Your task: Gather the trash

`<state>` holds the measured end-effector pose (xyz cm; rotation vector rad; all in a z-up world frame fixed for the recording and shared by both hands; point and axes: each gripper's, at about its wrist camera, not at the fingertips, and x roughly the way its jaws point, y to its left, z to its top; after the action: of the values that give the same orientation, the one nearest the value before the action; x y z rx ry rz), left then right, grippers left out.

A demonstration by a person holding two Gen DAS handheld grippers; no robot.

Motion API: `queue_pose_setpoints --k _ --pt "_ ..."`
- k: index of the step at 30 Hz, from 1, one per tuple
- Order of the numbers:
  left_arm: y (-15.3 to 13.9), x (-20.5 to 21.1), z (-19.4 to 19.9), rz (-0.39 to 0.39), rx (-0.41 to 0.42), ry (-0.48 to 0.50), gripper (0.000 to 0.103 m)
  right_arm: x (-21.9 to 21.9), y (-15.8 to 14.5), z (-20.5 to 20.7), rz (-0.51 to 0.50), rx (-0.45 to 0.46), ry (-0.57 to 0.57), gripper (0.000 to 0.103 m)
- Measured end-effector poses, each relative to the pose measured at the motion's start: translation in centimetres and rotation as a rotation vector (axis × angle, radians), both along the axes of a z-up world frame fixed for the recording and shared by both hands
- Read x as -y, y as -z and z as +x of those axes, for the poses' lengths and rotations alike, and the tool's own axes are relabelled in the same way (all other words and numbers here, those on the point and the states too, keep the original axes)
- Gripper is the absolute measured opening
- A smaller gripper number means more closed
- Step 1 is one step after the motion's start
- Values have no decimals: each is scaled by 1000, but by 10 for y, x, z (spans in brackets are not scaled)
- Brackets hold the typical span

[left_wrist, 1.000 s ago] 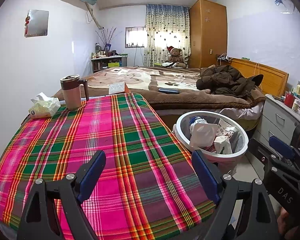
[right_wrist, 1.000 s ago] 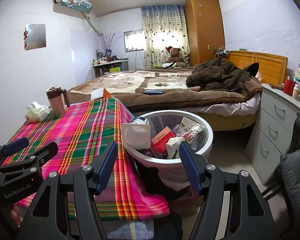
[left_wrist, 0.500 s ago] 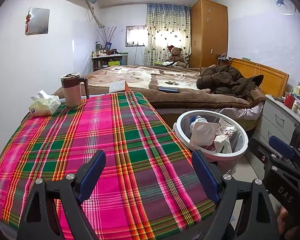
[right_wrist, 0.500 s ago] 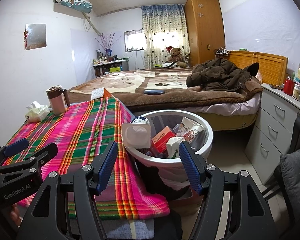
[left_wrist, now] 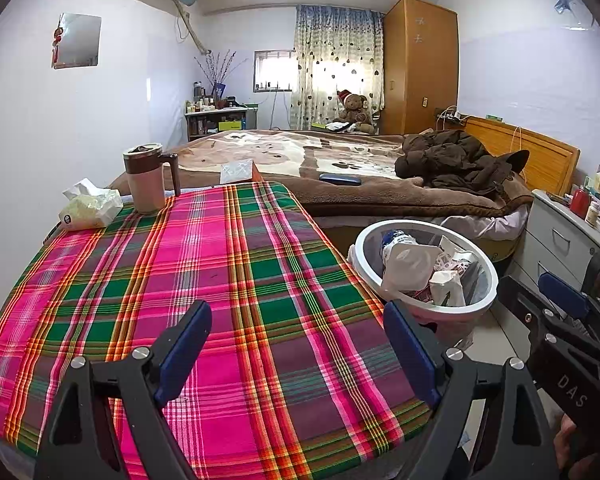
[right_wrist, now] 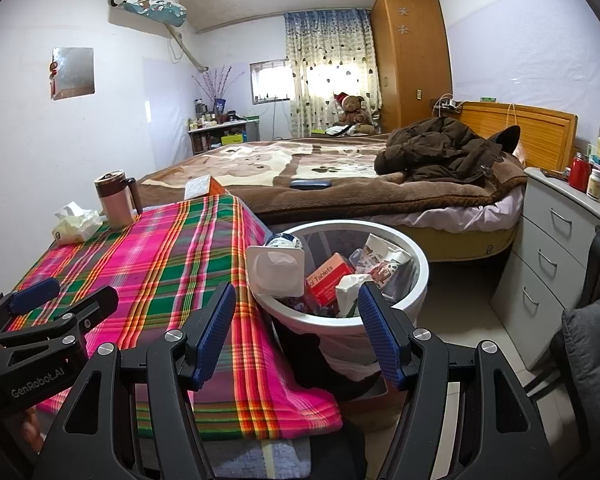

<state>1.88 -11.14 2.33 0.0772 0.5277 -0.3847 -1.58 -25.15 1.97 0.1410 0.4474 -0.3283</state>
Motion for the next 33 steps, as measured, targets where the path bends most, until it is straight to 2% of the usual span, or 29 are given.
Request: queue_pose_setpoints --k 33 --pt "0 -4 -1 -11 -2 -18 89 -5 0 3 -1 -1 -6 65"
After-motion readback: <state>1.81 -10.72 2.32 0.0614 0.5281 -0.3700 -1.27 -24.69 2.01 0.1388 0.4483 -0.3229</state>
